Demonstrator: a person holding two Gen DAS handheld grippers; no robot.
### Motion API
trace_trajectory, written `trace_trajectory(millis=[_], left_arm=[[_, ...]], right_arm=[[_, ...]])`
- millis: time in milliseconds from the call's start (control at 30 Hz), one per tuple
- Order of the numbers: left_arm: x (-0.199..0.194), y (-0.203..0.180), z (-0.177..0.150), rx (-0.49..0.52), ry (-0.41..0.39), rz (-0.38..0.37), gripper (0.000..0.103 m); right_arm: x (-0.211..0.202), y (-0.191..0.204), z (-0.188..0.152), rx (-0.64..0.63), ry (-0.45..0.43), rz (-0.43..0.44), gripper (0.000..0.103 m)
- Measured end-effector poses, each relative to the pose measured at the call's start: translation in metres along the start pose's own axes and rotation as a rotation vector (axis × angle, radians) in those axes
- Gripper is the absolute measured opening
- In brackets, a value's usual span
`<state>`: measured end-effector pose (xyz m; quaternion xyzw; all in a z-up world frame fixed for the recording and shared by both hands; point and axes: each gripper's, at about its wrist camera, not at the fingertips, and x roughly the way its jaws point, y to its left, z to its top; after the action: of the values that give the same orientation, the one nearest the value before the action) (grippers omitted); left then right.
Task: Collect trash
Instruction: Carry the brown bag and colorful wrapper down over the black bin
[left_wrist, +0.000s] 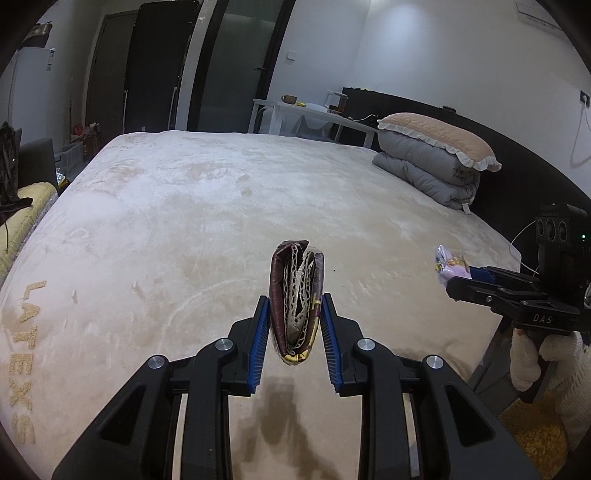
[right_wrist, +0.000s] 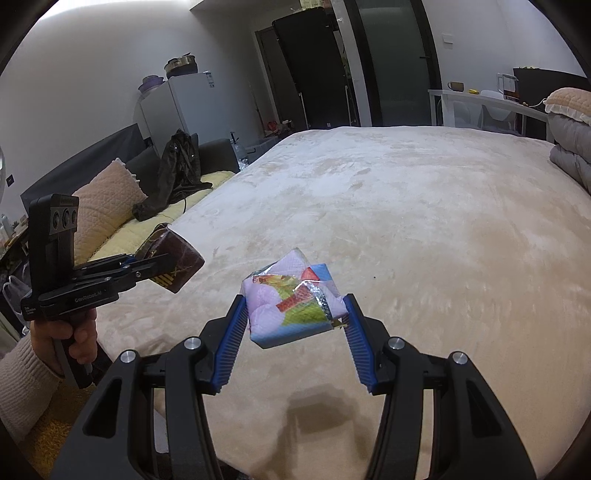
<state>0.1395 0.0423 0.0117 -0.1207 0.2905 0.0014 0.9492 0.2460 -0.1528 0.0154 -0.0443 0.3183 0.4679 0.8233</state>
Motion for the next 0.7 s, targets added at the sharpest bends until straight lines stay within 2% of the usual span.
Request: trace_trajectory(millis=[400,700], left_arm=[[-0.075,-0.024,-0.041,0.015,-0.063,-0.039,0.027],[-0.107,-0.047,-0.075,0.022,-0.070,-0.082,0.027]], right_arm=[[-0.037,0.042,-0.034,-0.001,-0.017,0.059,0.053],[-0.057,0.068,-0.073,-0.004,0.002,0.102,0.053]])
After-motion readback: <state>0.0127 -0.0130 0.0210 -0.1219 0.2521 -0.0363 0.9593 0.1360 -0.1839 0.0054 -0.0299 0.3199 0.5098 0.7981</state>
